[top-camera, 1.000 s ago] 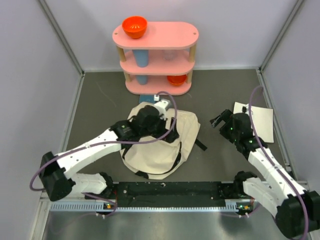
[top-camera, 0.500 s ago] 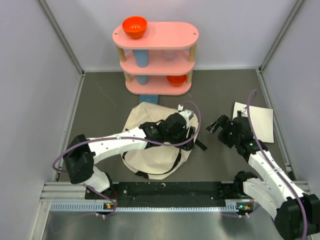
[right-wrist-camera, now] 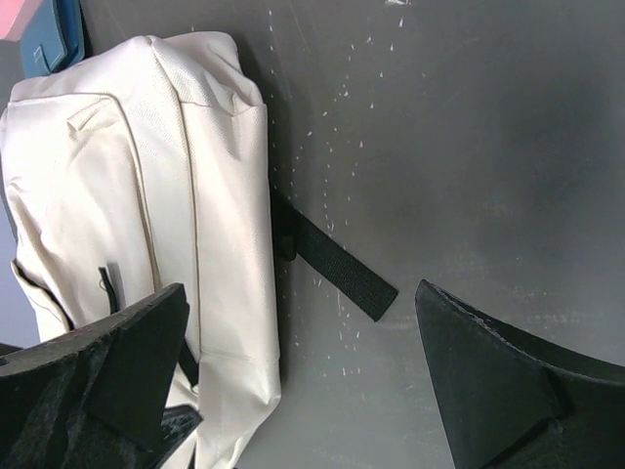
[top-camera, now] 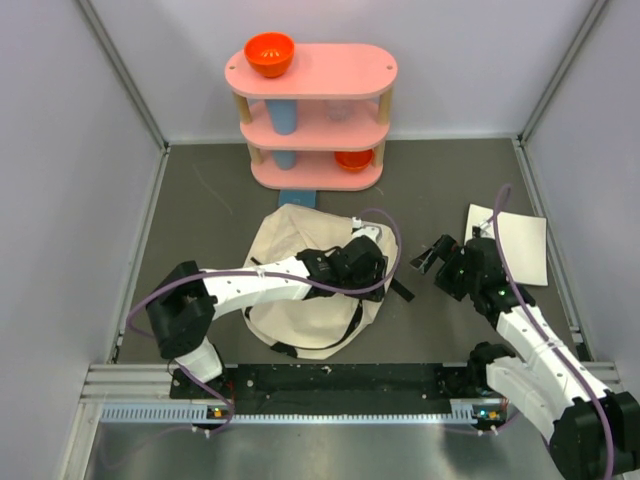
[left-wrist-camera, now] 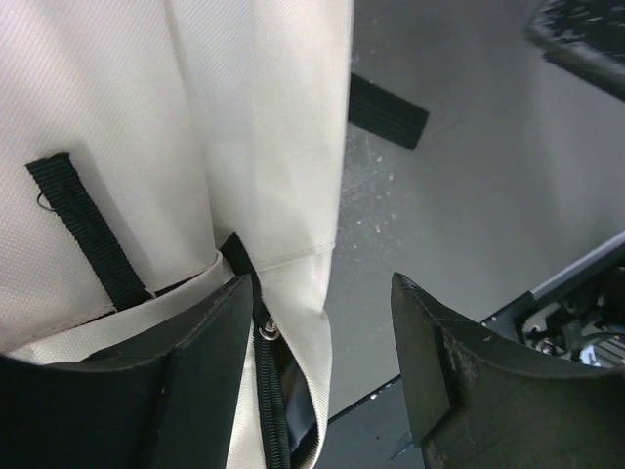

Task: Pack the student bag
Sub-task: Zip the student bag at the center of the board.

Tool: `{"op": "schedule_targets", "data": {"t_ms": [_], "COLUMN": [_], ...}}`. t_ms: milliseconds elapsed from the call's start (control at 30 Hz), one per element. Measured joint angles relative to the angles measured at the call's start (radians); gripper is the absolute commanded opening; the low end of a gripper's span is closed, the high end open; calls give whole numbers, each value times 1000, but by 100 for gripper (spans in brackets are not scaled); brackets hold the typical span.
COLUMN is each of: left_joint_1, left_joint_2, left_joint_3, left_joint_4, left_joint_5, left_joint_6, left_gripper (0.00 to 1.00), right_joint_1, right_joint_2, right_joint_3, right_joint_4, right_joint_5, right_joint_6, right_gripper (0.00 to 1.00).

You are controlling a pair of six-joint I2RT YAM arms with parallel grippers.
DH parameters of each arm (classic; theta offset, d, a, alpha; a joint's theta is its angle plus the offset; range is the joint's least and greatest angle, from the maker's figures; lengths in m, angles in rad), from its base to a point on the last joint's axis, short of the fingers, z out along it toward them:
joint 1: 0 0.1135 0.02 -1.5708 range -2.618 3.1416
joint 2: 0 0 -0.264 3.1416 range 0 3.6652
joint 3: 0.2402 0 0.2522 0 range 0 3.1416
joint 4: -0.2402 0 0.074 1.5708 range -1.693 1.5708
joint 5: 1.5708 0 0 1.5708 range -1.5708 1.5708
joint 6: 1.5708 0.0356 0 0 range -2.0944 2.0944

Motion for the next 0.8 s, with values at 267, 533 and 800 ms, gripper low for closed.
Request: {"op": "schedule_targets", "data": {"t_ms": [267, 533, 800], "left_joint_1": [-8, -11, -10], "left_joint_2": [28, 27, 29], "left_joint_3": [8, 16, 27], "left_joint_4": [-41, -72, -102], "left_joint_5": [-60, -98, -100], "left_joint_6": [-26, -34, -42], "left_gripper": [62, 63, 61], "right_joint_1": [0, 0, 0], "right_joint_2": [18, 49, 61], "right_joint_3": [0, 0, 0], "right_joint_4": [16, 47, 61], "right_joint_5": [-13, -32, -52], "right_joint_6": [0, 0, 0], "right_gripper": [98, 98, 98]}}
